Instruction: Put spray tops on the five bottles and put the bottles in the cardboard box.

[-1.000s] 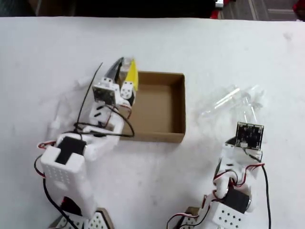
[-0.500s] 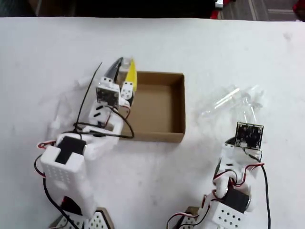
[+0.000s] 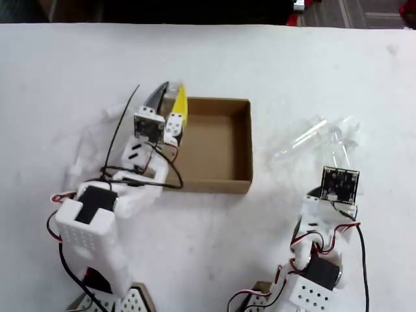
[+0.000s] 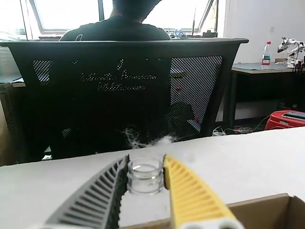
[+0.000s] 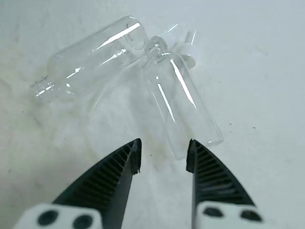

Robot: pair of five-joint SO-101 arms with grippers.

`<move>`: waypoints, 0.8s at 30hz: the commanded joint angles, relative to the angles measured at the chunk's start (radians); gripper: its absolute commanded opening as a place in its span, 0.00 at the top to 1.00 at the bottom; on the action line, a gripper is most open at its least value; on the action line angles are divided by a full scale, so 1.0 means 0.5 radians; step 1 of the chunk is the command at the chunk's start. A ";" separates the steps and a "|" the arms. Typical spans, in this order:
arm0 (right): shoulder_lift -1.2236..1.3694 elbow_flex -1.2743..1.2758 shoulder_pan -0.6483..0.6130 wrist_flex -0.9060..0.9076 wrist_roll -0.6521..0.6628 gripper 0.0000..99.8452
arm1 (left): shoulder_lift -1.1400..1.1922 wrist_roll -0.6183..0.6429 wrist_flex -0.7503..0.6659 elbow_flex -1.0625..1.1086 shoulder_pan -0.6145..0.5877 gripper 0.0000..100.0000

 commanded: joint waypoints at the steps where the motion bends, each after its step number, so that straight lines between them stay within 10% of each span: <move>1: -0.002 0.015 -0.020 0.011 0.006 0.86 | -0.023 -0.034 -0.009 -0.037 0.005 0.98; 13: -0.002 0.015 -0.020 0.011 0.006 0.86 | -0.029 -0.025 -0.009 -0.012 -0.002 0.97; 24: -0.002 0.015 -0.020 0.011 0.006 0.86 | -0.032 0.049 0.006 0.040 0.020 0.72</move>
